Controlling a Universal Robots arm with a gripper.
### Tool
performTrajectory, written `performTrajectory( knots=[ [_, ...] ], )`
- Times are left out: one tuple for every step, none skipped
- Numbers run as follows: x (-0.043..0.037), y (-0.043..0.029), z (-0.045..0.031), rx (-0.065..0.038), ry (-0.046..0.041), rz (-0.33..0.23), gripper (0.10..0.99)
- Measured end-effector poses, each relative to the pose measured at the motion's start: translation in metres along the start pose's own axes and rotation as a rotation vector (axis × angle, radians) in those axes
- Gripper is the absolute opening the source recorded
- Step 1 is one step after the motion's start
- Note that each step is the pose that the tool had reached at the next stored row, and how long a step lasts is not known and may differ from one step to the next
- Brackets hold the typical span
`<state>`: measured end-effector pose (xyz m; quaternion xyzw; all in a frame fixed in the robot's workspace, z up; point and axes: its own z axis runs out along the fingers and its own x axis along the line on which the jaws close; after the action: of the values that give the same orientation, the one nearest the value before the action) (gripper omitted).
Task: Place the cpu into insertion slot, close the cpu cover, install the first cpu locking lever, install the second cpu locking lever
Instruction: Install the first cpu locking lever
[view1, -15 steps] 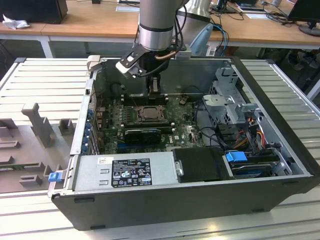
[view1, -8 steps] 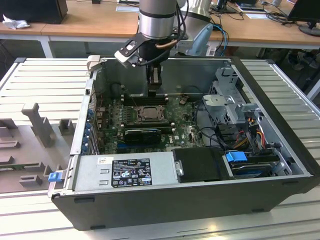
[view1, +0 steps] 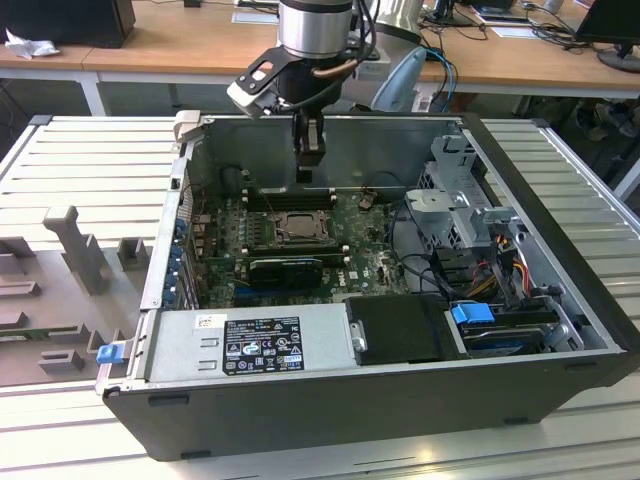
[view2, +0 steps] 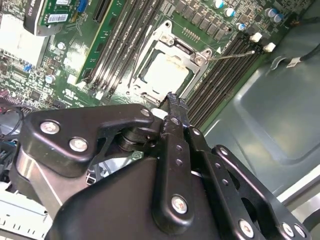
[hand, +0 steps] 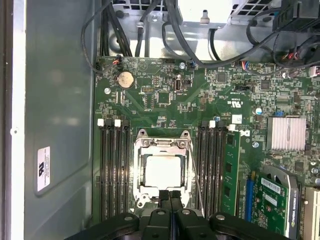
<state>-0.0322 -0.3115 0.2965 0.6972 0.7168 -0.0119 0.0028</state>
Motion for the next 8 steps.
performTrajectory(
  knots=[
    [0.0, 0.0, -0.0001, 0.0, -0.0003, -0.016, 0.106],
    [0.0, 0.0, -0.0001, 0.0, -0.0006, -0.029, 0.106],
    [0.0, 0.0, -0.0001, -0.001, -0.0006, -0.036, 0.106],
    [0.0, 0.0, -0.0001, -0.001, -0.0008, -0.04, 0.106],
    [0.0, 0.0, -0.0001, -0.001, -0.0007, -0.043, 0.106],
    [0.0, 0.0, -0.0001, -0.001, -0.0008, -0.047, 0.106],
    [0.0, 0.0, -0.0001, -0.001, -0.0009, -0.053, 0.106],
    [0.0, 0.0, -0.0001, -0.001, -0.001, -0.059, 0.106]
  ],
)
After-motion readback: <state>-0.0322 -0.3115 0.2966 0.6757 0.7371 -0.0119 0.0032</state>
